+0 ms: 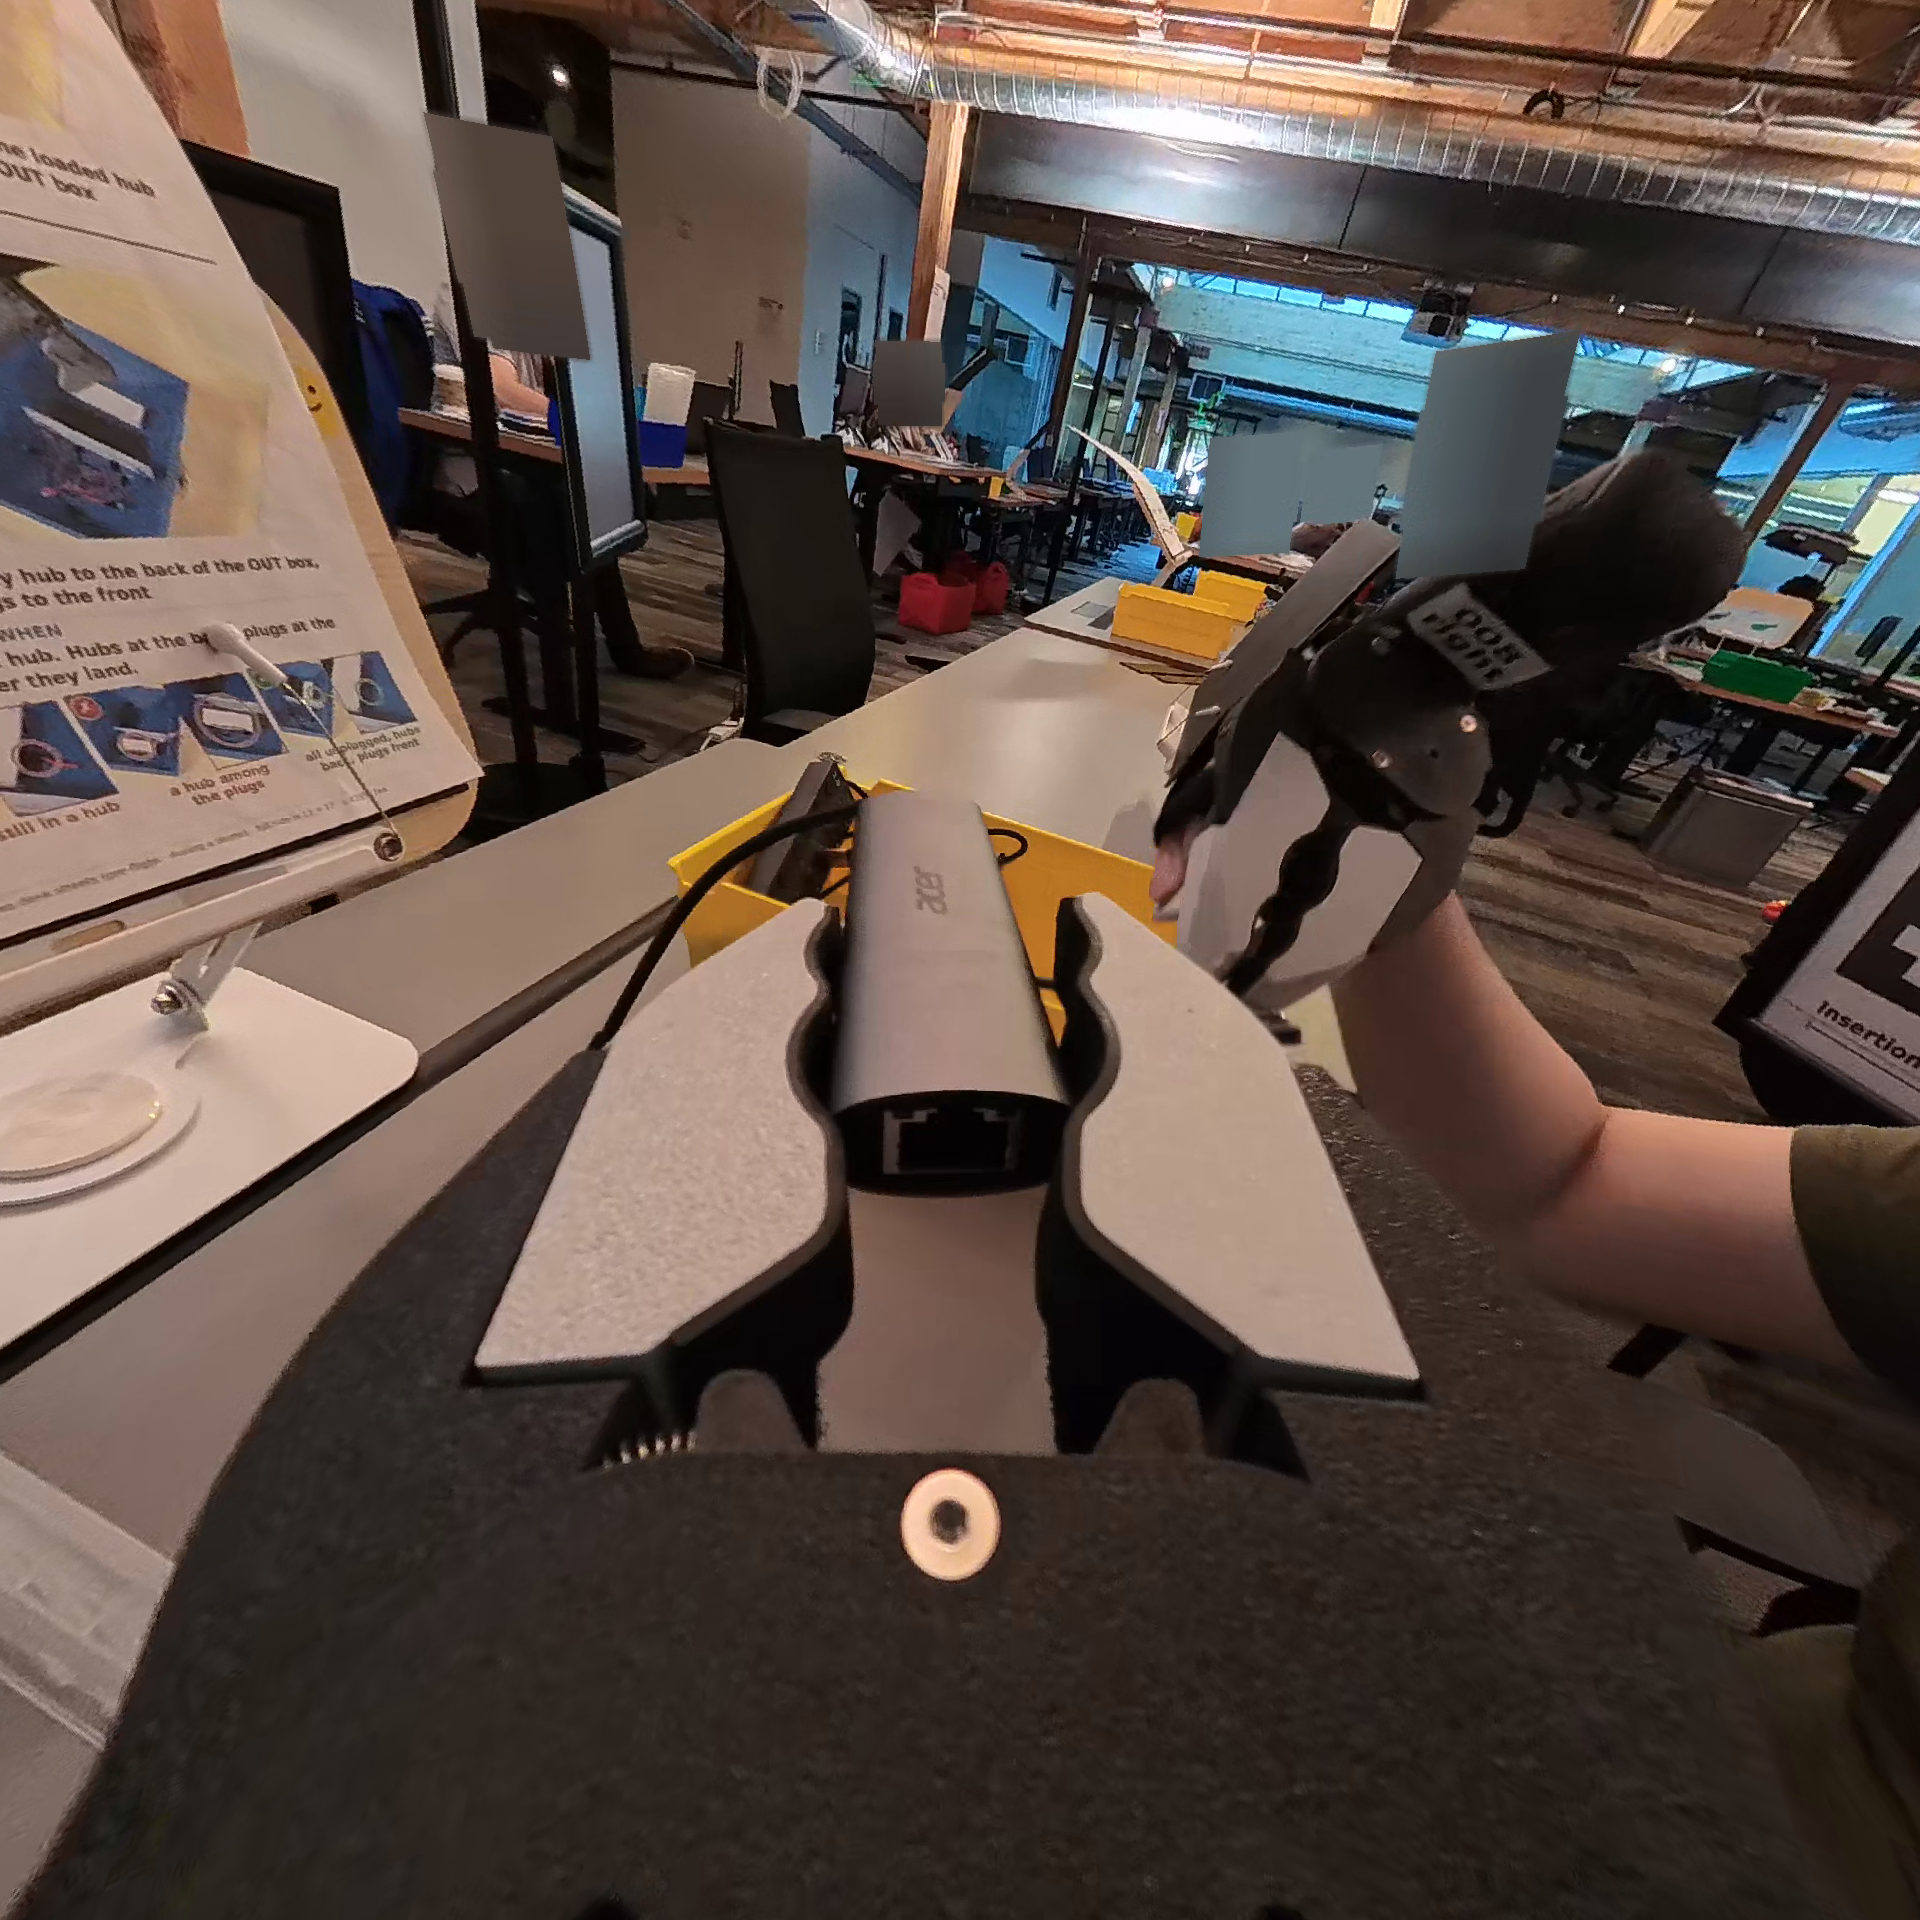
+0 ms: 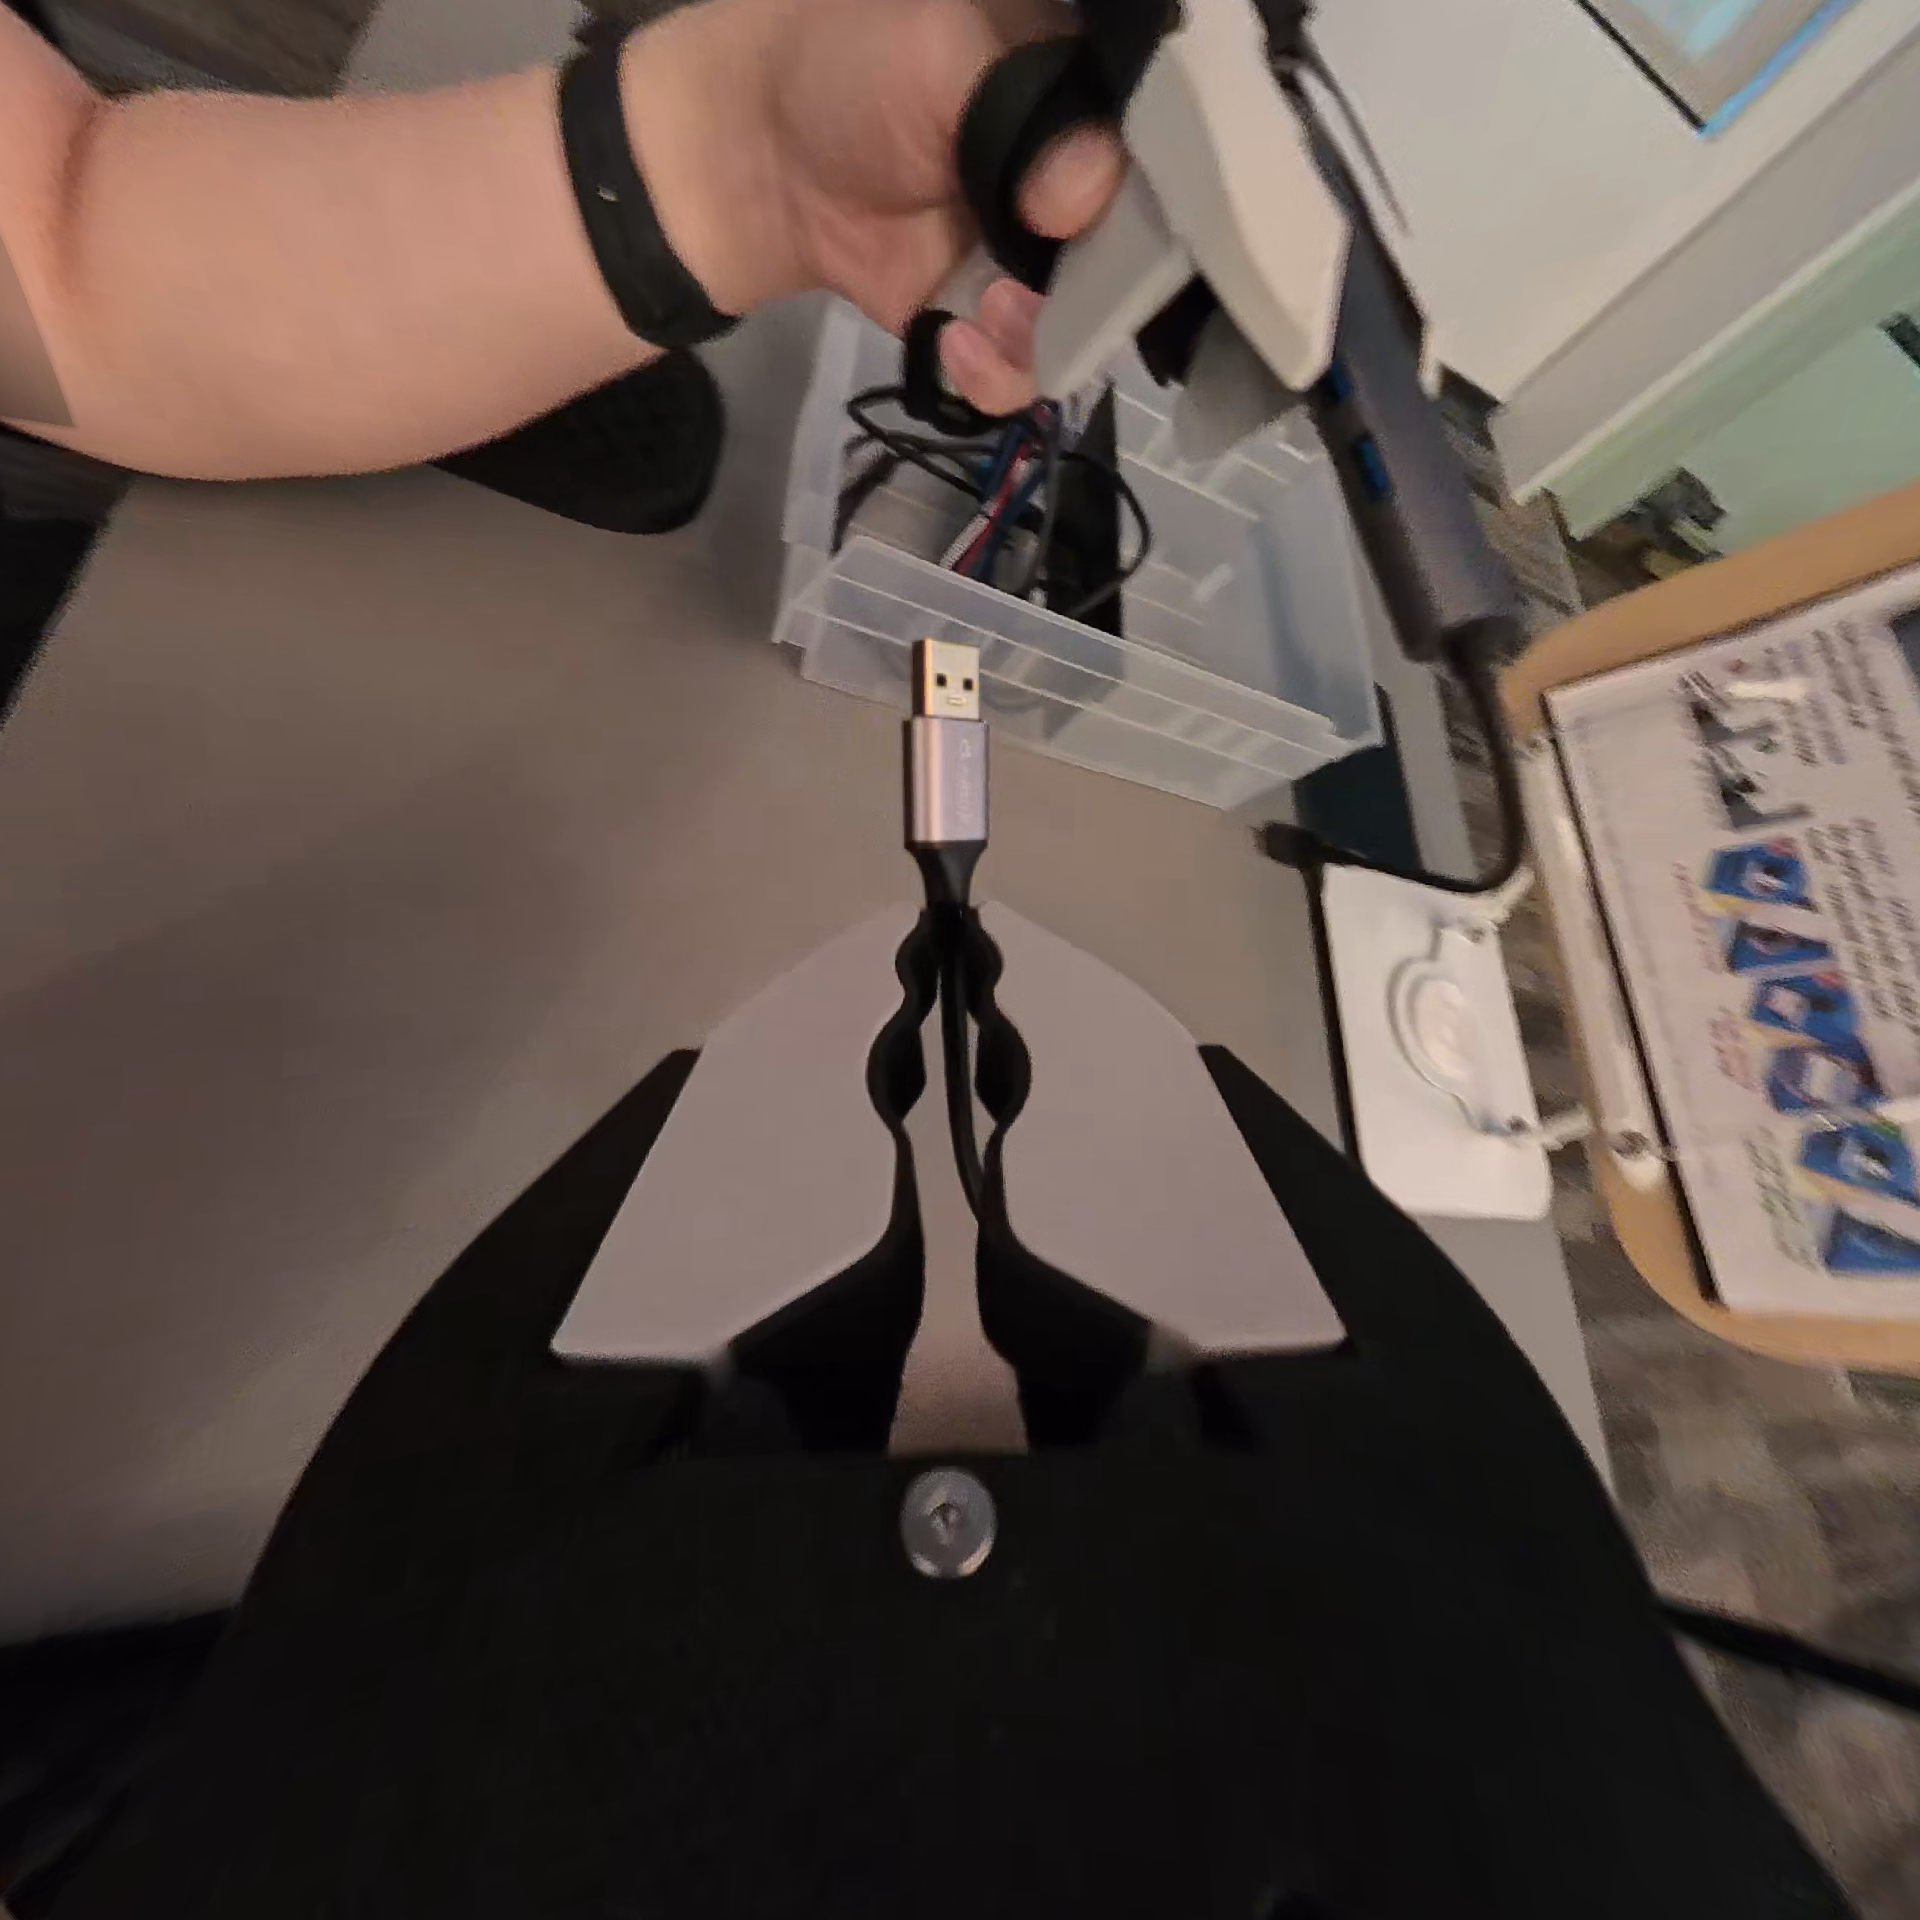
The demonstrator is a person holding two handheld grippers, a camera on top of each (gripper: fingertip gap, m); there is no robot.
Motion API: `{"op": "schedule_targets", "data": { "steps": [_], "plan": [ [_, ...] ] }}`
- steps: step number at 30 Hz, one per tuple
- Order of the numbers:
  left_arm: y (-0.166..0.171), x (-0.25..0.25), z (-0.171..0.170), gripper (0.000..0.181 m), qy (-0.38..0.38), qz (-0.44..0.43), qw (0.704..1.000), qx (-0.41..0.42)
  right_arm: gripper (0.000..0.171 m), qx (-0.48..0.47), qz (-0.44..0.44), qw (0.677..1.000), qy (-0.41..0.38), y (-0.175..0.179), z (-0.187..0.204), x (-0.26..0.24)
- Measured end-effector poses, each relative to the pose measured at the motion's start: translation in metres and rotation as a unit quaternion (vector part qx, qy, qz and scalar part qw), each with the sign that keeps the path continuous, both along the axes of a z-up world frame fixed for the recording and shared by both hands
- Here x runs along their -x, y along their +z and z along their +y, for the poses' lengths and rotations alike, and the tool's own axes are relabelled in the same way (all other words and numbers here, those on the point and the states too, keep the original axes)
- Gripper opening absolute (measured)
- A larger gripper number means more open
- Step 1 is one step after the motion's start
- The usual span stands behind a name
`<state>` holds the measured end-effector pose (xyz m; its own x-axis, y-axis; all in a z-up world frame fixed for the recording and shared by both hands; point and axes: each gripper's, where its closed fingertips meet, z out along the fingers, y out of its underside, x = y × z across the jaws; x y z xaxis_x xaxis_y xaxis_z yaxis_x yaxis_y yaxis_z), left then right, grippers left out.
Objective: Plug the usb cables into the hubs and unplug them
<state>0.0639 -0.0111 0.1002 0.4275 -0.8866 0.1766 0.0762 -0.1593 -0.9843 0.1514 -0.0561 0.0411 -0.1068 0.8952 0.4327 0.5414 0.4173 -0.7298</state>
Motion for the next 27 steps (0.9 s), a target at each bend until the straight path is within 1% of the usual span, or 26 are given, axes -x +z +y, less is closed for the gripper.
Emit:
{"op": "schedule_targets", "data": {
  "steps": [6,10,13,19,24,27],
  "plan": [
    [-0.003,-0.012,0.004,0.039,0.022,0.016,0.999,-0.028,0.004,-0.045,-0.023,0.99,-0.132,0.017,0.022,-0.022],
    [-0.004,-0.023,0.006,0.039,0.026,0.019,0.999,-0.038,0.004,-0.058,-0.044,0.979,-0.19,0.02,0.027,-0.026],
    [-0.009,-0.031,0.008,0.039,0.038,0.037,0.998,-0.047,0.004,-0.062,-0.052,0.973,-0.217,0.021,0.027,-0.023],
    [-0.015,-0.046,0.012,0.039,0.074,0.074,0.99,-0.09,0.004,-0.083,-0.084,0.95,-0.29,0.018,0.038,-0.028],
    [-0.018,-0.055,0.015,0.039,0.099,0.096,0.984,-0.109,0.004,-0.086,-0.096,0.936,-0.326,0.015,0.048,-0.032],
    [-0.018,-0.058,0.016,0.039,0.111,0.102,0.982,-0.117,0.004,-0.081,-0.097,0.934,-0.336,0.013,0.049,-0.03]
  ]
}}
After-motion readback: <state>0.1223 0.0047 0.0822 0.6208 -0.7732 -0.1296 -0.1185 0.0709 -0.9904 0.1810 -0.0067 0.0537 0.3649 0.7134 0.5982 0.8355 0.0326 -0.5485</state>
